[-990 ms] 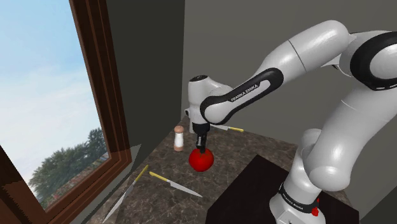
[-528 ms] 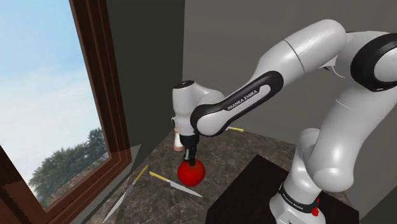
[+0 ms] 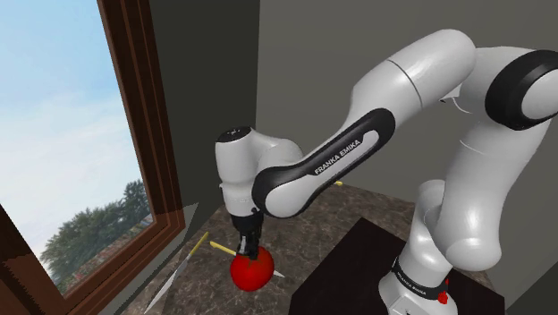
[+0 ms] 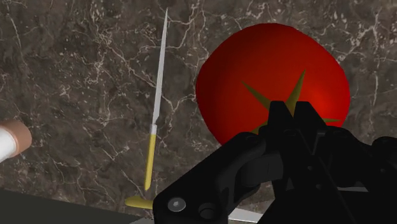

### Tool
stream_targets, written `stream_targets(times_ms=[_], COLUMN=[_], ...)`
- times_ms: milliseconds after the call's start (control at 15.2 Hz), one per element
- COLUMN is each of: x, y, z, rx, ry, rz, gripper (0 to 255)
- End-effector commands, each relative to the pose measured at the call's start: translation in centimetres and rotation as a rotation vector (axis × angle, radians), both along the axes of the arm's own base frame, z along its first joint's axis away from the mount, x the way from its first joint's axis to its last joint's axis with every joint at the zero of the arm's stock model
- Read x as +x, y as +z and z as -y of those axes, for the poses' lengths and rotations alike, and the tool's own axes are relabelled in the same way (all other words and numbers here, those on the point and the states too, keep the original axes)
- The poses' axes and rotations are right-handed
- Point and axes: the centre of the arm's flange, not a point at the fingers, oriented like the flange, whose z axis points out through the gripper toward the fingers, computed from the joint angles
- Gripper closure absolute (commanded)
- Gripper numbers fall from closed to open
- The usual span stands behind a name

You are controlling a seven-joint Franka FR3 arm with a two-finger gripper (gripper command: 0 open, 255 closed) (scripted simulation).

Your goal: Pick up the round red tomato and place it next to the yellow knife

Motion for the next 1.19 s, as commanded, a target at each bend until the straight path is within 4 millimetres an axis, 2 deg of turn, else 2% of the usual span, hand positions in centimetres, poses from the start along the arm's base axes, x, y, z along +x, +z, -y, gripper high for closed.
stream_targets(times_ms=[0, 1122], x=[0.0, 0.0], y=[-1.0, -10.0], z=[-0.3, -0.3], rx=[0.0, 0.0], ry=[-0.001, -0.001], rz=[0.0, 0.0], gripper=[255, 255])
